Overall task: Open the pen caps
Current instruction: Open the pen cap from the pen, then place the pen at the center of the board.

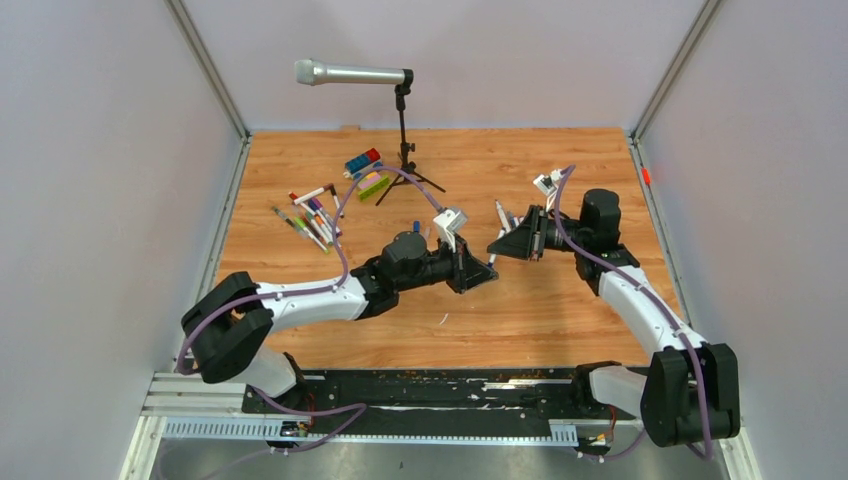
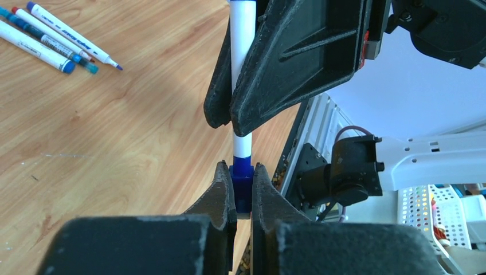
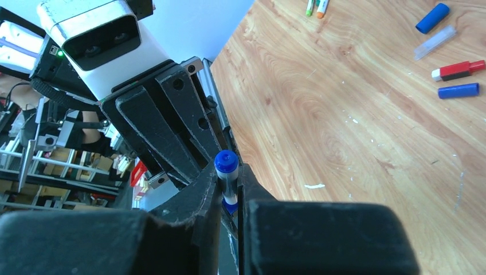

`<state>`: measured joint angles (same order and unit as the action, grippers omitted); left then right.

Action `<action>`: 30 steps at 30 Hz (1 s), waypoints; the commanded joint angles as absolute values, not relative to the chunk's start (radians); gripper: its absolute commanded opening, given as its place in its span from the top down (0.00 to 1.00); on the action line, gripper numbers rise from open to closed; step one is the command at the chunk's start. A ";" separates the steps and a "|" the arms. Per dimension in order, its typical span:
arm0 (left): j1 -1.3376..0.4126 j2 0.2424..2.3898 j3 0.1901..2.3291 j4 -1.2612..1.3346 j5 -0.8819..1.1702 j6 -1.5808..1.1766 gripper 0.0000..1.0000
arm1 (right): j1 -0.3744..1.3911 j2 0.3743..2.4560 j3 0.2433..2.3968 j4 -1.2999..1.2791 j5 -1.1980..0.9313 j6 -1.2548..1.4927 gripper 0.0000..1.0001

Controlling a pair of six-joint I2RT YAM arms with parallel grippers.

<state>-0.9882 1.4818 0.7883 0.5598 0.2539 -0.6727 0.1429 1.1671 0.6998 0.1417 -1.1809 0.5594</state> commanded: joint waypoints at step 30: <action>-0.995 1.245 0.689 0.221 -0.031 -0.472 1.00 | -0.167 1.471 1.019 -0.341 -0.672 -0.150 0.99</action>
<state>-0.9928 1.3285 0.6807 0.2771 0.0917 -0.5350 -0.1650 1.4204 0.9562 -0.2291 -0.8097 0.0063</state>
